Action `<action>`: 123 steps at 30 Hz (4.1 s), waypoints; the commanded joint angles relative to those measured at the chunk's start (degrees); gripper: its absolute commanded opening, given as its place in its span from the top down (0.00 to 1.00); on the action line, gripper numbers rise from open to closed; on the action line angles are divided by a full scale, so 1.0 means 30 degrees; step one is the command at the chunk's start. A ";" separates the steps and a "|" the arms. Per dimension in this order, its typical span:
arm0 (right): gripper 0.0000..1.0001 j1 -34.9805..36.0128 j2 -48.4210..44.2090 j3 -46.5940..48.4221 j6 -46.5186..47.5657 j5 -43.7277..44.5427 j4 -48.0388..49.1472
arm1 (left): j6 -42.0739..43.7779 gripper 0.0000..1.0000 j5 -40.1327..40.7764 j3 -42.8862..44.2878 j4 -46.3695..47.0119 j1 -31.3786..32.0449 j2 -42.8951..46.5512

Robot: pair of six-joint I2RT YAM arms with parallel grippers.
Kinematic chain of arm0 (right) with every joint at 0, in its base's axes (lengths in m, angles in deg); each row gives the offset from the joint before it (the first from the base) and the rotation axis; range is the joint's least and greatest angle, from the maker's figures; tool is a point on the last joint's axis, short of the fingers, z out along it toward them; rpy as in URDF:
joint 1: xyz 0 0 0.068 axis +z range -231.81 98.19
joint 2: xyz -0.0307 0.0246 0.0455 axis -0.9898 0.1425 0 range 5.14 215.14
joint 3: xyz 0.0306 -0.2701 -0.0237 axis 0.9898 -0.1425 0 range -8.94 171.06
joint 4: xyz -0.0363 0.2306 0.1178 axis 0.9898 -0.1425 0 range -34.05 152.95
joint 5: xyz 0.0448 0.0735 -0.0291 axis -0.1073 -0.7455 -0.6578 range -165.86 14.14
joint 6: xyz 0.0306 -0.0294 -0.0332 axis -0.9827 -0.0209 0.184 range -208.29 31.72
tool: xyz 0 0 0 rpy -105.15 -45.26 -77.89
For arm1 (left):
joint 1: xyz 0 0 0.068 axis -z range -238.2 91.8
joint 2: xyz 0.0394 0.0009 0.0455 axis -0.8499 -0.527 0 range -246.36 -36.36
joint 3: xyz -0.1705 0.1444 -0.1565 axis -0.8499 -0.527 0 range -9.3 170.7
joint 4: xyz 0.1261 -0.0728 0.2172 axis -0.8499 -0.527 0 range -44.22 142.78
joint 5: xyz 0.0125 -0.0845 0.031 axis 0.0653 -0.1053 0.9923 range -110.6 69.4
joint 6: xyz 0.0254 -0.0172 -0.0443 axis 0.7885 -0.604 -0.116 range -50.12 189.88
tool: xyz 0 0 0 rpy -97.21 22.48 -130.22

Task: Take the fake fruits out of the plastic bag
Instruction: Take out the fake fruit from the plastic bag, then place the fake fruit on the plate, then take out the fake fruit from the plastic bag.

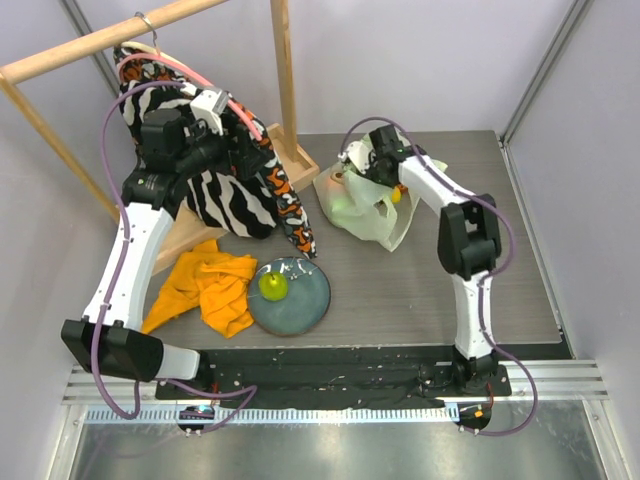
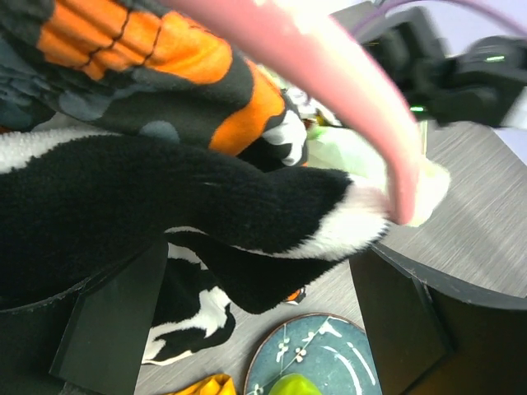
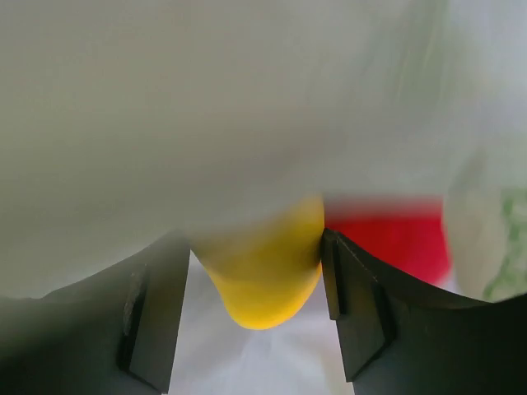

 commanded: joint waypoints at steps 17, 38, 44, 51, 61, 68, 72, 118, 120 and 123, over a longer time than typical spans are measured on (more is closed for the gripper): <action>0.78 0.0087 -1.6543 -0.4829 -0.2178 -0.4658 -0.8137 | -0.0753 0.03 -0.0467 -0.2351 0.1509 0.0538 0.4557; 0.80 1.0724 -0.7382 -0.2746 -0.6016 -0.4948 -0.4332 | -0.1866 0.03 -0.0582 -0.3290 0.0631 -0.4000 0.9889; 0.79 1.0695 -0.6032 -0.4003 -0.4872 -0.3922 -0.2373 | -0.1691 0.03 -0.0700 -0.3524 0.0338 -0.4266 1.0242; 0.76 1.0695 -0.4361 -0.4239 -0.5282 -0.3803 -0.1197 | -0.1983 0.03 -0.0905 -0.3875 0.0455 -0.4325 0.9949; 0.56 1.0724 -0.3160 -0.4093 -0.5487 -0.3394 -0.1167 | -0.2071 0.03 -0.0964 -0.4052 0.0865 -0.4383 0.9452; 0.22 1.0695 -0.4650 -0.2985 -0.5284 -0.2896 -0.3938 | -0.2306 0.03 -0.1227 -0.3848 0.1275 -0.4354 0.8866; 0.20 1.0228 -0.7051 -0.2774 -0.4726 -0.3363 -0.6349 | -0.2569 0.03 -0.1491 -0.3788 0.1655 -0.4354 0.8280; 0.34 -0.1522 0.4226 0.7044 -0.4960 0.4399 -0.1344 | 0.0155 0.04 -0.0730 -0.2059 -0.0483 -0.1717 0.3240; 0.48 -0.1551 0.3143 0.5789 -0.4814 0.4400 -0.0993 | 0.0010 0.05 -0.0759 -0.2235 -0.0307 -0.1717 0.3385; 0.61 -0.1551 0.0837 0.4089 -0.4726 0.3904 -0.0494 | -0.0137 0.05 -0.0846 -0.2323 -0.0102 -0.1717 0.3562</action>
